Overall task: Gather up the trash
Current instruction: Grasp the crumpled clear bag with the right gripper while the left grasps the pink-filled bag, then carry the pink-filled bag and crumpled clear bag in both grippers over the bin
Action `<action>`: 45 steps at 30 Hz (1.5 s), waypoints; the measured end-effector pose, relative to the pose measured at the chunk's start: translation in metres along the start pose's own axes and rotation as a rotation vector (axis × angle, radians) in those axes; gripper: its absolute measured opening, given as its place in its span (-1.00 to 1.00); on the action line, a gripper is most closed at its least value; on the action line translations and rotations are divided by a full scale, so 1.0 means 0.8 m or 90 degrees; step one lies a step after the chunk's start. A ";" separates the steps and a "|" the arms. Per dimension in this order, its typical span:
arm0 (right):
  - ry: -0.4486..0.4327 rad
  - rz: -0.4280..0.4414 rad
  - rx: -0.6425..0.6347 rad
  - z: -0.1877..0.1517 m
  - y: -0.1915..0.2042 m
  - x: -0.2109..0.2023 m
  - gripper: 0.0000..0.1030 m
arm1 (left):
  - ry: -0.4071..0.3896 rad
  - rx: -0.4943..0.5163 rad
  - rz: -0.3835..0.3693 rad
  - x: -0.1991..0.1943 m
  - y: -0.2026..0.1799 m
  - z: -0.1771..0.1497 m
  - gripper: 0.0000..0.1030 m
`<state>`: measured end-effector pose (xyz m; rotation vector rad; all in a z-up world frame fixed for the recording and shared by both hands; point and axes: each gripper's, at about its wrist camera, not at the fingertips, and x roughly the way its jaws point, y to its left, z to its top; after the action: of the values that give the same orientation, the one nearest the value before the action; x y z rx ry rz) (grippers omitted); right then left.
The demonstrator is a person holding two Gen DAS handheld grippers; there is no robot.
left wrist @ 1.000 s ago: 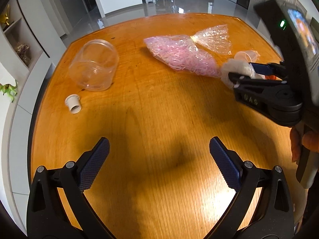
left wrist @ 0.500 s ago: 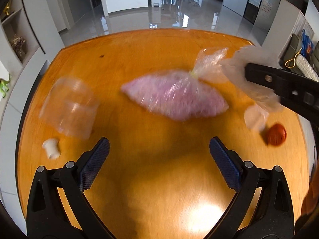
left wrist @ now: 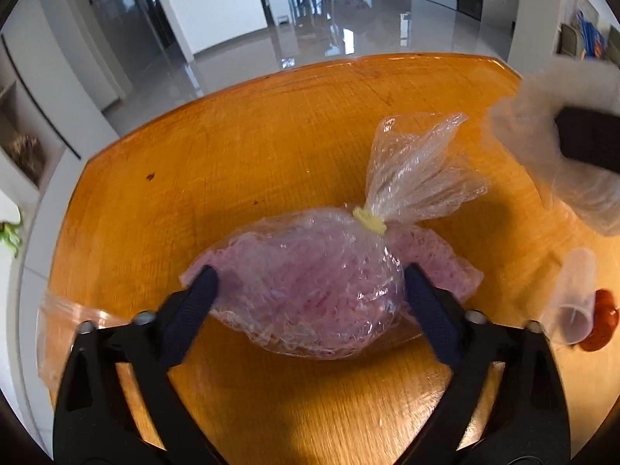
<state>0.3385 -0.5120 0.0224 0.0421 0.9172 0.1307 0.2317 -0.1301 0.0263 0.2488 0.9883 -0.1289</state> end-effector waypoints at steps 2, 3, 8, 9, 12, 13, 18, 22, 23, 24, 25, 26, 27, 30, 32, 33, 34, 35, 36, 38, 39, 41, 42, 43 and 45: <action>-0.001 0.003 -0.001 -0.003 0.004 -0.002 -0.29 | 0.002 -0.007 -0.020 -0.002 0.004 -0.002 0.15; -0.002 0.005 -0.001 -0.005 0.005 -0.004 -0.29 | 0.002 -0.006 -0.023 -0.005 0.005 -0.003 0.07; -0.004 0.017 0.001 -0.016 0.011 -0.019 -0.29 | -0.005 -0.020 -0.050 -0.031 0.015 -0.024 -0.24; -0.005 0.021 0.001 -0.020 0.012 -0.024 -0.29 | -0.006 -0.028 -0.058 -0.038 0.018 -0.030 -0.25; -0.009 0.028 -0.004 -0.030 0.018 -0.040 -0.29 | -0.007 -0.038 -0.065 -0.057 0.023 -0.053 -0.26; -0.011 0.030 -0.006 -0.035 0.021 -0.047 -0.29 | -0.009 -0.039 -0.062 -0.067 0.024 -0.064 -0.26; -0.026 0.037 -0.019 -0.054 0.038 -0.088 -0.29 | -0.019 -0.051 -0.058 -0.107 0.023 -0.101 -0.26; -0.035 0.050 -0.031 -0.076 0.053 -0.118 -0.29 | -0.023 -0.064 -0.051 -0.135 0.036 -0.128 -0.26; -0.037 0.055 -0.034 -0.086 0.059 -0.128 -0.29 | -0.026 -0.069 -0.051 -0.146 0.039 -0.138 -0.26; -0.037 0.062 -0.037 -0.095 0.065 -0.134 -0.29 | -0.028 -0.074 -0.049 -0.155 0.042 -0.148 -0.26; -0.036 0.069 -0.042 -0.105 0.071 -0.140 -0.29 | -0.030 -0.080 -0.047 -0.162 0.045 -0.156 -0.26; -0.034 0.076 -0.046 -0.114 0.078 -0.145 -0.29 | -0.033 -0.086 -0.044 -0.170 0.049 -0.165 -0.26; -0.033 0.081 -0.050 -0.122 0.085 -0.149 -0.29 | -0.035 -0.094 -0.044 -0.178 0.052 -0.177 -0.26; -0.026 0.102 -0.067 -0.153 0.110 -0.164 -0.29 | -0.037 -0.115 -0.037 -0.202 0.070 -0.212 -0.25; -0.021 0.118 -0.083 -0.177 0.128 -0.172 -0.29 | -0.039 -0.129 -0.025 -0.218 0.083 -0.238 -0.25; -0.019 0.125 -0.090 -0.186 0.135 -0.176 -0.29 | -0.040 -0.139 -0.021 -0.224 0.090 -0.249 -0.25; -0.017 0.135 -0.099 -0.199 0.147 -0.181 -0.29 | -0.042 -0.149 -0.017 -0.232 0.096 -0.262 -0.25; -0.015 0.142 -0.106 -0.207 0.155 -0.185 -0.29 | -0.045 -0.159 -0.010 -0.241 0.104 -0.276 -0.25; -0.014 0.150 -0.112 -0.216 0.163 -0.188 -0.29 | -0.047 -0.165 -0.004 -0.248 0.112 -0.288 -0.25; -0.008 0.166 -0.132 -0.235 0.184 -0.196 -0.29 | -0.050 -0.179 0.011 -0.263 0.127 -0.312 -0.24; -0.006 0.173 -0.141 -0.244 0.193 -0.201 -0.29 | -0.051 -0.186 0.016 -0.269 0.135 -0.324 -0.24; -0.003 0.190 -0.159 -0.264 0.212 -0.209 -0.29 | -0.055 -0.208 0.024 -0.283 0.148 -0.352 -0.24; 0.000 0.200 -0.169 -0.274 0.223 -0.212 -0.29 | -0.056 -0.219 0.028 -0.289 0.155 -0.365 -0.24; 0.003 0.205 -0.177 -0.282 0.231 -0.214 -0.29 | -0.056 -0.226 0.033 -0.293 0.160 -0.374 -0.24; 0.009 0.220 -0.198 -0.301 0.252 -0.218 -0.29 | -0.056 -0.243 0.043 -0.302 0.173 -0.399 -0.24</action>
<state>0.0235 -0.3392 0.0323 -0.0902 0.8898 0.5940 -0.1282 0.0873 0.0819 -0.0735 0.8969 0.1109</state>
